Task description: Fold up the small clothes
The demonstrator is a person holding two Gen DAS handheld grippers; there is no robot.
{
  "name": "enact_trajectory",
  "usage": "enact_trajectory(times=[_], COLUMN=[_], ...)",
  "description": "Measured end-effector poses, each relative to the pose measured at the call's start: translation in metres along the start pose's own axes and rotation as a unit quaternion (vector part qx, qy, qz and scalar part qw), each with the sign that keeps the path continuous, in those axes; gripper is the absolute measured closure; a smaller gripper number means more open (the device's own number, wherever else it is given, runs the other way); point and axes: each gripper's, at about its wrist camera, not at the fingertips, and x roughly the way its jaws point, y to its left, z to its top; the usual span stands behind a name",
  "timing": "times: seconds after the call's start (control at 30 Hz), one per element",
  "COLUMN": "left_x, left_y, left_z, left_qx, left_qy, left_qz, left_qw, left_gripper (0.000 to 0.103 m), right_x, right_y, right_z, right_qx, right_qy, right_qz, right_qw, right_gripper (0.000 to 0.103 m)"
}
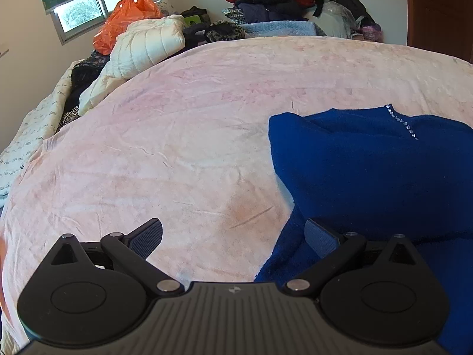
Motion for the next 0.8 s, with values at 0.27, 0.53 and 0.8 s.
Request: enact_trajectory(times=[0.27,0.53,0.8], left_x=[-0.001,-0.004,-0.014], left_y=[0.000,-0.004,0.000], left_z=[0.000,-0.002,-0.005], left_qx=[0.000,0.009,0.012], left_qy=[-0.001,-0.003,-0.013], left_qz=[0.004,0.004,-0.023], left_qw=[1.0000,0.9999,0.9996], left_gripper=[0.000,0.000,0.000], right_x=[-0.001,0.001,-0.020], right_y=[-0.008,-0.017,-0.014], right_z=[-0.009,-0.011,-0.006], right_qx=[0.007,0.013,-0.007], right_qy=[0.001,0.008,-0.042], right_qz=[-0.013,-0.017,-0.077], right_qw=[1.000,1.000,0.996], right_gripper=[0.091,0.090,0.067])
